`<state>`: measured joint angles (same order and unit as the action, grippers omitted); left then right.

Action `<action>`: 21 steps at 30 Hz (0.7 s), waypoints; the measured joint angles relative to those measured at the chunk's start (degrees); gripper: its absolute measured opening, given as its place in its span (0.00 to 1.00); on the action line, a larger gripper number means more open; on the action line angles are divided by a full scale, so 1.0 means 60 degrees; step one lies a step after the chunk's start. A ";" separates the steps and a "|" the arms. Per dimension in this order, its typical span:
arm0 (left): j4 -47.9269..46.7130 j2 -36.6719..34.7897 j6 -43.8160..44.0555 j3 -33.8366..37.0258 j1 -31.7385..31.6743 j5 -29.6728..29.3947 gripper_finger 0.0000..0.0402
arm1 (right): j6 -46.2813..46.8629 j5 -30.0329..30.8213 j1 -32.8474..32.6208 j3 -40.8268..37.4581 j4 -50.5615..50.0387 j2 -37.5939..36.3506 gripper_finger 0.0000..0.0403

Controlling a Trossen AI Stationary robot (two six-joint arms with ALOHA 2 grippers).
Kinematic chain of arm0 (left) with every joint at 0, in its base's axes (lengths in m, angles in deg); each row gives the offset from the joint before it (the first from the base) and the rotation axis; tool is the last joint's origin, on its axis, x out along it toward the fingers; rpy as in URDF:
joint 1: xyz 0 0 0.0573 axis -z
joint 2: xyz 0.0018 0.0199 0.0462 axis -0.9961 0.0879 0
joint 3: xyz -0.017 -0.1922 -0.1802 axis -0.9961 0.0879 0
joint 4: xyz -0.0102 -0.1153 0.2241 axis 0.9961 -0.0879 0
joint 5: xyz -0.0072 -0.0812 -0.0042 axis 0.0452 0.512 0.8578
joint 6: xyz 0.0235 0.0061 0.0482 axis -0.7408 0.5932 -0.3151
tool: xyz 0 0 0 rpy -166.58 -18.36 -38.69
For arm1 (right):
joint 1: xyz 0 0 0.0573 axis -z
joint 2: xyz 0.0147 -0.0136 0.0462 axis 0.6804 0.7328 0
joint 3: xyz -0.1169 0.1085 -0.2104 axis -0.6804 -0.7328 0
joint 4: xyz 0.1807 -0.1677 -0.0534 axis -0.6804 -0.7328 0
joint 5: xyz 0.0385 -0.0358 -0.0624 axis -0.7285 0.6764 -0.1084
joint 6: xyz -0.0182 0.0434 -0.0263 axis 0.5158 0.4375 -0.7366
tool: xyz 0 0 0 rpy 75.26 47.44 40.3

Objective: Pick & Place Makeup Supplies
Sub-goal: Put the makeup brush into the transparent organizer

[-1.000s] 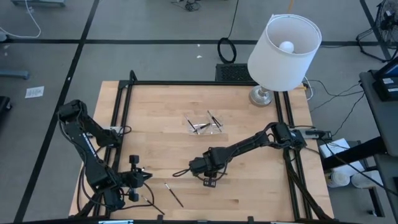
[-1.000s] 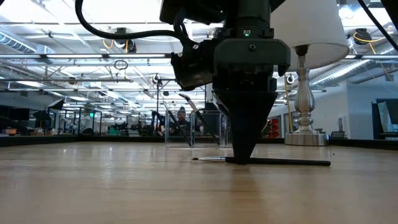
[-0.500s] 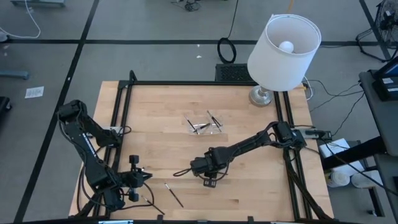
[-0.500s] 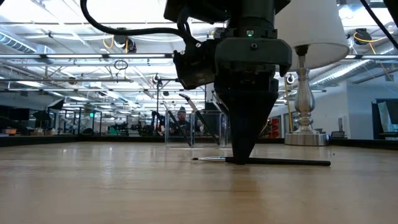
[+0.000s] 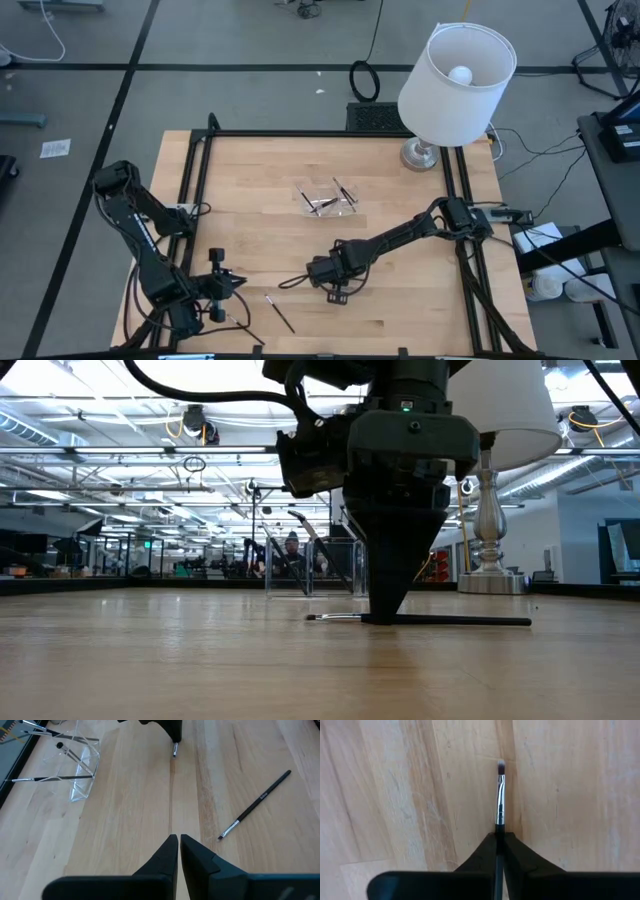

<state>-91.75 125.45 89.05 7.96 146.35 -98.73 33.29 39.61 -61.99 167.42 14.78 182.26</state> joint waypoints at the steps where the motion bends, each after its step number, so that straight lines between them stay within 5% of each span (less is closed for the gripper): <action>1: 0.0000 0.0000 -0.0002 0.0002 0.0002 -0.0001 0.08 | 0.0001 0.0018 0.0000 0.0000 -0.0003 -0.0002 0.01; 21: 0.0004 0.0000 -0.0013 -0.0002 0.0002 0.0013 0.08 | 0.0181 0.0919 -0.0204 -0.0113 0.0862 -0.1769 0.00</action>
<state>-91.72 125.45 88.97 7.95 146.36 -98.65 34.38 45.12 -63.21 166.74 19.96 171.65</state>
